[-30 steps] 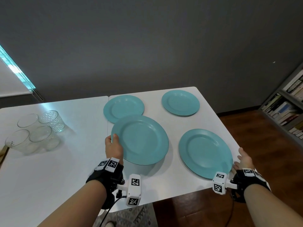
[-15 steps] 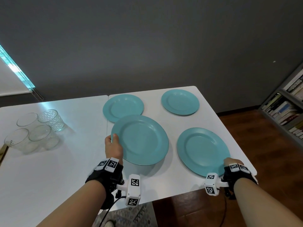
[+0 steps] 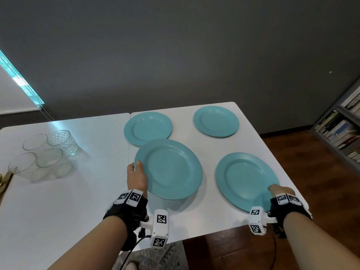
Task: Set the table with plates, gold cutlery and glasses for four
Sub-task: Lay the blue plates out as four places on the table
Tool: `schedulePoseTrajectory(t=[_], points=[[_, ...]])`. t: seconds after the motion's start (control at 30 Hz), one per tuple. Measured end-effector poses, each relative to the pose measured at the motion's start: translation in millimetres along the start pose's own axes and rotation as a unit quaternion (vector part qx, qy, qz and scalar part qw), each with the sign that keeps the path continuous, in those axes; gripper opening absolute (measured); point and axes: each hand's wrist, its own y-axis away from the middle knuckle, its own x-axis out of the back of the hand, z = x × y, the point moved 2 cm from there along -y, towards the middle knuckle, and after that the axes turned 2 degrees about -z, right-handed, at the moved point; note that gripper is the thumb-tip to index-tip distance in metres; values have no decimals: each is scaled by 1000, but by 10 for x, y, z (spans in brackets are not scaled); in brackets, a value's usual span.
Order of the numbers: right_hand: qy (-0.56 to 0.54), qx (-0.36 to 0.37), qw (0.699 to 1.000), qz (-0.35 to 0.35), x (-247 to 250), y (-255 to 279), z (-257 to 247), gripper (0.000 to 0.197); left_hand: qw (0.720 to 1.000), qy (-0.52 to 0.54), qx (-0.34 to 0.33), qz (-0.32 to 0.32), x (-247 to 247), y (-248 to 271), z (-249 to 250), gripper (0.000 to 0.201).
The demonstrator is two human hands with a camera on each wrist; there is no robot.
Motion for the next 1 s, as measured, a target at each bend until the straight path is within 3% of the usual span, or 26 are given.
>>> schedulePoseTrajectory(t=[0.07,0.13,0.2,0.27,0.37,0.57,0.77,0.87,1.0], points=[[-7,17,999,36,-62,61,-230,42,1000,0,7,-1,28,-7,-12,35],[-19,105,994,32,-282,106,-546,41,1000,-7,13,-3,72,-33,-34,35],[-58,179,980,-65,-618,274,-831,34,999,9,27,-25,114,-56,-78,25],[-66,187,961,-193,-980,463,-1011,9,997,23,55,-45,169,-70,-127,19],[-65,169,938,-296,-1348,759,-1161,19,992,30,97,-77,272,-81,-197,19],[-26,152,945,-289,-1628,737,-1127,37,974,-98,159,-130,607,-122,-282,25],[9,171,943,-284,-1812,807,-1058,26,952,-188,207,-127,848,-273,-436,9],[-4,169,944,-283,-1838,901,-1066,24,944,-222,207,-130,886,-307,-448,14],[20,171,945,-279,-1868,955,-1078,28,936,-261,199,-128,919,-356,-472,36]])
